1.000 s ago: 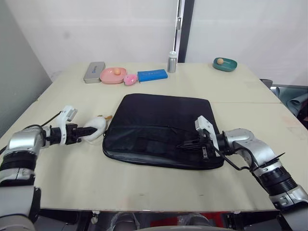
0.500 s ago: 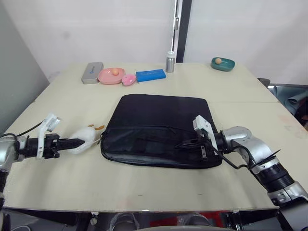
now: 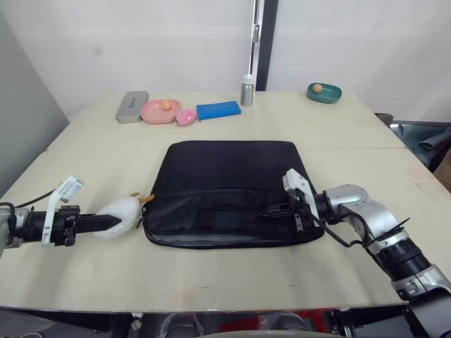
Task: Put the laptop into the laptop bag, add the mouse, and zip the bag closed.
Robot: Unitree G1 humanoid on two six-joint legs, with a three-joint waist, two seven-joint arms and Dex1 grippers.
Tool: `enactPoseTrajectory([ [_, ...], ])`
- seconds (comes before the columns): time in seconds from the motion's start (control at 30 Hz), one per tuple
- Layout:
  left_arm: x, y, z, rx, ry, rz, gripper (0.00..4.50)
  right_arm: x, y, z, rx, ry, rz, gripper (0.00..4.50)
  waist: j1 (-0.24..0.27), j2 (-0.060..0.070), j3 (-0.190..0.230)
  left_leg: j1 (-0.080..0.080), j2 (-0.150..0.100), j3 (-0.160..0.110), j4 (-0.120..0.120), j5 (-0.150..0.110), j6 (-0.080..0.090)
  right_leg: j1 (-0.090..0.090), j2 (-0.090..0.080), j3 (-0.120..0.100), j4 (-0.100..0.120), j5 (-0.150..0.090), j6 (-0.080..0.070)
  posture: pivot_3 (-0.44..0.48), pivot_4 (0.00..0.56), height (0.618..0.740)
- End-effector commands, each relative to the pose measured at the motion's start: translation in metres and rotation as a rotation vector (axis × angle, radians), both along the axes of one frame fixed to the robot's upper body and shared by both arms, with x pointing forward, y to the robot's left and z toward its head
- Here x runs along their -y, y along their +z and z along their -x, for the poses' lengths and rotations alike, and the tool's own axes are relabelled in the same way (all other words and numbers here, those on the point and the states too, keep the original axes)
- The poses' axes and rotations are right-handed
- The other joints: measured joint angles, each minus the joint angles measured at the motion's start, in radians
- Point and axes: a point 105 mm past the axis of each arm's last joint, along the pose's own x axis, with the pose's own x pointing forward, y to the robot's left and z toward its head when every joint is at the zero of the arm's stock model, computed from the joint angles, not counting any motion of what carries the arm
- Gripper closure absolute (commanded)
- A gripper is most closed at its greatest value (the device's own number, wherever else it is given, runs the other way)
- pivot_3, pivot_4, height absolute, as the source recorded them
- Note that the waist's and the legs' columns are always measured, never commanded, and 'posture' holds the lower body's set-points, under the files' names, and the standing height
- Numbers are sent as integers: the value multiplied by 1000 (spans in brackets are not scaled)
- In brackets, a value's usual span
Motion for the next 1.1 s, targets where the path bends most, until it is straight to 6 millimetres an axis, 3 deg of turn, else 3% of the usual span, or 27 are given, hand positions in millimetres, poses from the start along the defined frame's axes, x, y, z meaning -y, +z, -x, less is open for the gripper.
enactPoseTrajectory([
  [0.03,13,4,0,45,-6,19,4266,8,-20,2,-71,-49,60,4500,0,0,0,0,0,0,0,0,0,0,0,0,0,0,0,0,150,740],
  [0.2,15,7,-10,80,58,32,4266,1,-19,1,-71,-43,57,4500,2,0,0,1,0,0,0,0,0,0,0,0,1,0,0,0,150,740],
  [0.4,16,5,0,74,6,-46,4266,6,-49,-7,-63,-75,230,4500,-13,-2,-2,2,0,0,1,1,1,0,1,1,2,0,0,0,150,740],
  [0.5,10,5,2,80,7,-108,4266,9,-54,-8,-54,-72,260,4500,-11,-1,-2,6,1,0,0,0,0,3,1,1,3,0,0,0,150,740],
  [0.67,-4,32,-3,156,6,-206,4266,7,-45,-11,-45,-52,219,4500,-6,-3,-2,16,2,2,-1,0,0,10,2,3,3,0,1,0,150,740],
  [0.8,-13,32,5,148,-66,-368,4266,7,-42,-14,-46,-58,207,4500,-10,-3,-2,16,1,3,-1,0,0,9,1,4,2,0,0,0,150,740],
  [0.87,-9,29,7,145,-92,-392,4266,6,-42,-15,-48,-58,202,4500,-11,-2,-2,16,2,3,-2,0,-1,8,1,3,2,0,0,0,150,740],
  [0.97,12,27,12,145,-140,-321,4266,6,-42,-15,-50,-57,203,4500,-9,-2,-2,15,4,5,-4,-1,-2,6,3,3,1,0,0,0,150,740],
  [1.1,20,22,17,130,-153,-307,4266,6,-42,-14,-51,-55,202,4500,-8,-1,-1,16,8,6,-4,-1,-4,6,7,2,1,0,0,0,150,740],
])
